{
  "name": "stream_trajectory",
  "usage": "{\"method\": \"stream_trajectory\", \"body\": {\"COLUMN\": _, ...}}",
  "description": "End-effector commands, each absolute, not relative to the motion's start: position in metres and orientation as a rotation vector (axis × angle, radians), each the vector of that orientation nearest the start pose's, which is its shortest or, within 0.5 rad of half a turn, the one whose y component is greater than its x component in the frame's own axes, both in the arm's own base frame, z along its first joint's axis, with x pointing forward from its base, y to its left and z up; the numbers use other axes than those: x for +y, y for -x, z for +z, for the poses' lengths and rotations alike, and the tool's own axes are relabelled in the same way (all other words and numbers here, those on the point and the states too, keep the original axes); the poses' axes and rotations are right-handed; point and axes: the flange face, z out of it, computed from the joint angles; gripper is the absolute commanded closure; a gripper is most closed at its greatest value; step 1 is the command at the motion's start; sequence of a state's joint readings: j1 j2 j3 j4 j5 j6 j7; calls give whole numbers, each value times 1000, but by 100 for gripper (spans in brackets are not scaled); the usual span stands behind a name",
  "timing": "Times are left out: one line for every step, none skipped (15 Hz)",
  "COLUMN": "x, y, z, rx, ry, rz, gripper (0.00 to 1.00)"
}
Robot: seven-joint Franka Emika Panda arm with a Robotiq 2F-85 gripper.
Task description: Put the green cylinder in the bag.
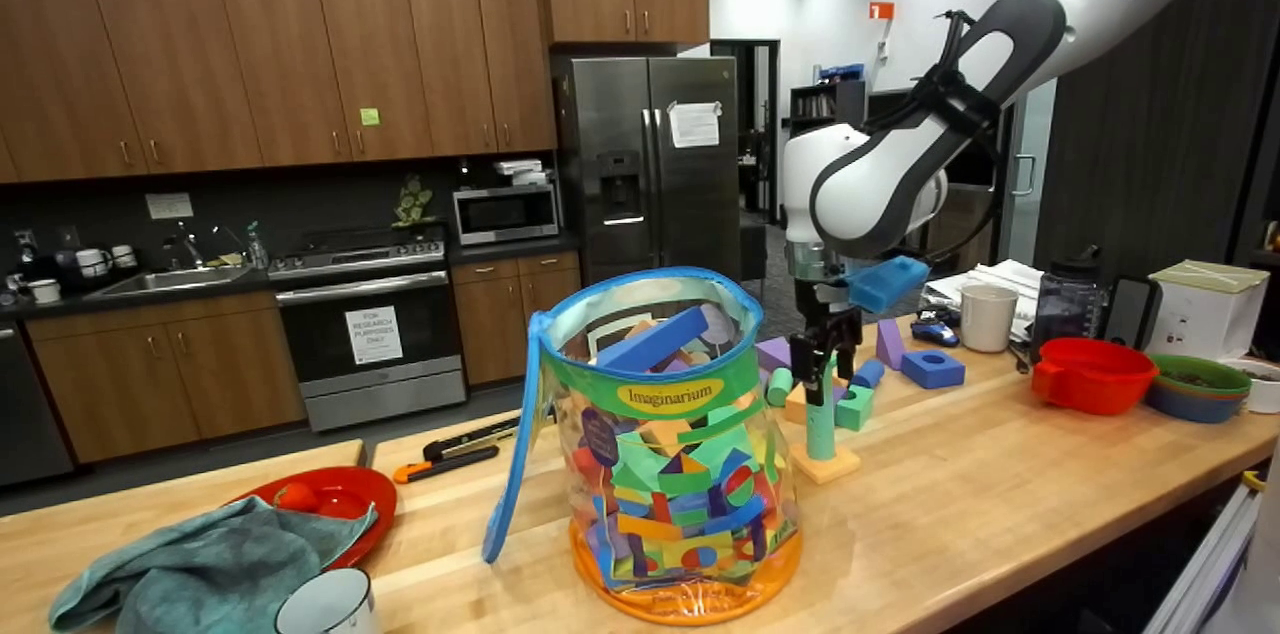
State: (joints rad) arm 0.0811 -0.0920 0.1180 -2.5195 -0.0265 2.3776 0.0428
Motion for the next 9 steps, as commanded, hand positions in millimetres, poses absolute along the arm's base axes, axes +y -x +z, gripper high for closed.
{"method": "stream_trajectory", "body": {"x": 91, "y": -444, "z": 307, "rx": -298, "ry": 3161, "rz": 75, "gripper": 42}}
{"method": "stream_trajectory", "body": {"x": 91, "y": -444, "z": 307, "rx": -300, "ry": 3165, "rz": 75, "gripper": 51}}
{"method": "stream_trajectory", "body": {"x": 91, "y": -445, "z": 306, "rx": -303, "ry": 3167, "rz": 75, "gripper": 58}}
{"method": "stream_trajectory", "body": {"x": 91, "y": -446, "z": 305, "rx": -305, "ry": 3168, "rz": 76, "gripper": 66}}
{"method": "stream_trajectory", "body": {"x": 90, "y": -447, "z": 305, "rx": -304, "ry": 3169, "rz": 78, "gripper": 75}}
{"method": "stream_trajectory", "body": {"x": 91, "y": -447, "z": 305, "rx": -304, "ry": 3168, "rz": 78, "gripper": 82}}
{"method": "stream_trajectory", "body": {"x": 90, "y": -448, "z": 305, "rx": -304, "ry": 3168, "rz": 78, "gripper": 88}}
{"method": "stream_trajectory", "body": {"x": 91, "y": -449, "z": 305, "rx": -303, "ry": 3168, "rz": 77, "gripper": 88}}
{"method": "stream_trajectory", "body": {"x": 90, "y": -449, "z": 305, "rx": -303, "ry": 3168, "rz": 77, "gripper": 88}}
